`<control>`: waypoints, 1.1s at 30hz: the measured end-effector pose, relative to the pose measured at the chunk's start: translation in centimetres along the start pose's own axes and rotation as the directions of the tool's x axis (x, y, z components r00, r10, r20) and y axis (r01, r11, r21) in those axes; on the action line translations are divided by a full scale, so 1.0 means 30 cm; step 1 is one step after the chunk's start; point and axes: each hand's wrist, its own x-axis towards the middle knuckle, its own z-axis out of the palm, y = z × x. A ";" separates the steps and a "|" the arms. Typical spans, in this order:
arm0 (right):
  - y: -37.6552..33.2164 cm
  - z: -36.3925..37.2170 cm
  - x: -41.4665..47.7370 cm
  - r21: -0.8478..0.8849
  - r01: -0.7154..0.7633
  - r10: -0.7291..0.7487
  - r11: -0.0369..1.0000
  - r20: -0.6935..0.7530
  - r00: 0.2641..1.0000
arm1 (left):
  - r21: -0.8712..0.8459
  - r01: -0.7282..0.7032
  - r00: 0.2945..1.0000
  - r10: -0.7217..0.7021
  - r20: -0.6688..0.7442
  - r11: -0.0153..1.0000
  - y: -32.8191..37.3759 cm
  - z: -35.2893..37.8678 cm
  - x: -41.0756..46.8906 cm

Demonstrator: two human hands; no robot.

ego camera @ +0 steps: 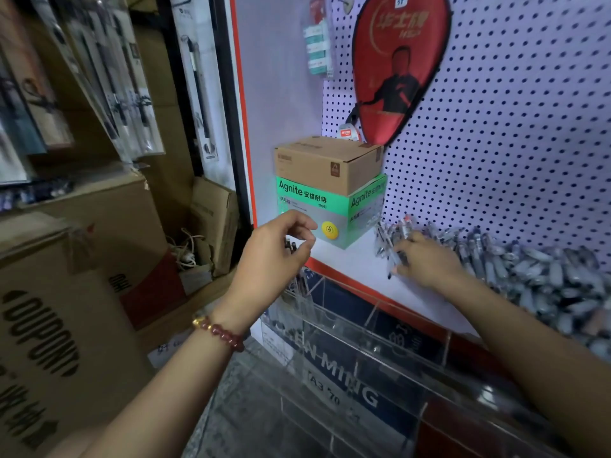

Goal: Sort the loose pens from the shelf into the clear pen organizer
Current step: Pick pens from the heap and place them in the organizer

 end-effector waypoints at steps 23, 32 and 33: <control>-0.017 0.014 0.006 0.284 -0.047 0.134 0.958 -0.297 0.945 | -0.121 0.018 0.984 0.004 0.179 0.992 0.063 0.102 -0.019; -0.039 -0.067 0.014 0.900 0.144 0.506 0.411 -0.356 0.785 | -0.282 0.120 0.978 -0.066 0.196 0.952 0.075 0.120 0.008; -0.051 -0.077 0.013 0.905 0.173 0.518 0.388 -0.370 0.771 | -0.308 0.137 0.977 -0.078 0.197 0.942 0.077 0.120 0.011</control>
